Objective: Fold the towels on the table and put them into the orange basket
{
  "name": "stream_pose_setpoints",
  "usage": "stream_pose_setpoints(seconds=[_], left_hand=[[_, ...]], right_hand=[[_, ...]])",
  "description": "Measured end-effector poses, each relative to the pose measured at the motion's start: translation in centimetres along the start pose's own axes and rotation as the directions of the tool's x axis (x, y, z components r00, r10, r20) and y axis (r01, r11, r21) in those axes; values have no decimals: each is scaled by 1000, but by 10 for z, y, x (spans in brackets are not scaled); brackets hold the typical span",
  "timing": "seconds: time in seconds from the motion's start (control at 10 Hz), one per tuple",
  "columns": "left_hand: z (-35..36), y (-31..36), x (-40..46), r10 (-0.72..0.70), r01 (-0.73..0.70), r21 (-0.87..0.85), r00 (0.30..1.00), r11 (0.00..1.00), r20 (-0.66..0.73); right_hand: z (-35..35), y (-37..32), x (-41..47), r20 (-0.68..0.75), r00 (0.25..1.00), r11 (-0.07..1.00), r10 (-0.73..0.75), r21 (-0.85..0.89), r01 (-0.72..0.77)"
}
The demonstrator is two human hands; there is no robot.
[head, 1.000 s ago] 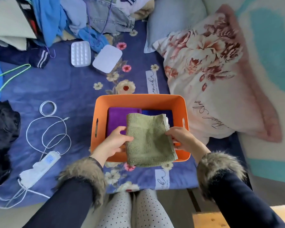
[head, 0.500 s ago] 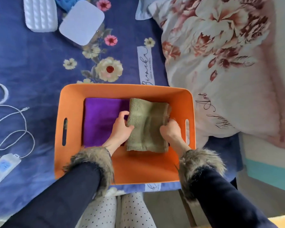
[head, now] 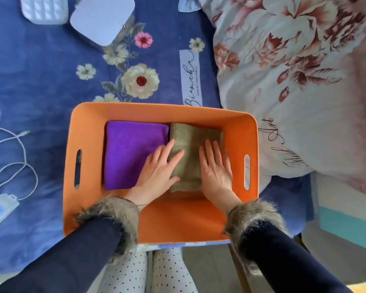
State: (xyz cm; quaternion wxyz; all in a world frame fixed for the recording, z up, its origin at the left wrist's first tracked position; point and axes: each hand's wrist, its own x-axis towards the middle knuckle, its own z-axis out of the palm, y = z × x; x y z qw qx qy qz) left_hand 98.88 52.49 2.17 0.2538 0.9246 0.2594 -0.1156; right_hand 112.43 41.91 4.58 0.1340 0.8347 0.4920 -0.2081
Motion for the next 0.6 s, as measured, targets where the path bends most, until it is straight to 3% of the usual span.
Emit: stream_pose_setpoints(seconds=[0.1, 0.2, 0.4, 0.5, 0.6], left_hand=[[5, -14, 13, 120, -142, 247, 988, 959, 100], [10, -23, 27, 86, -142, 332, 981, 932, 176], [21, -28, 37, -3, -77, 347, 975, 935, 222], [18, -27, 37, -15, -78, 356, 968, 931, 252], [13, -24, 36, -26, -75, 352, 961, 933, 276]], right_hand=[[2, 9, 13, 195, 980, 987, 23, -159, 9], [3, 14, 32, 261, 965, 979, 34, -204, 21], [18, 14, 45, 268, 963, 987, 27, -163, 17], [16, 12, 47, 283, 959, 998, 17, -58, -1], [-6, 10, 38, 176, 984, 910, 40, 400, -109]])
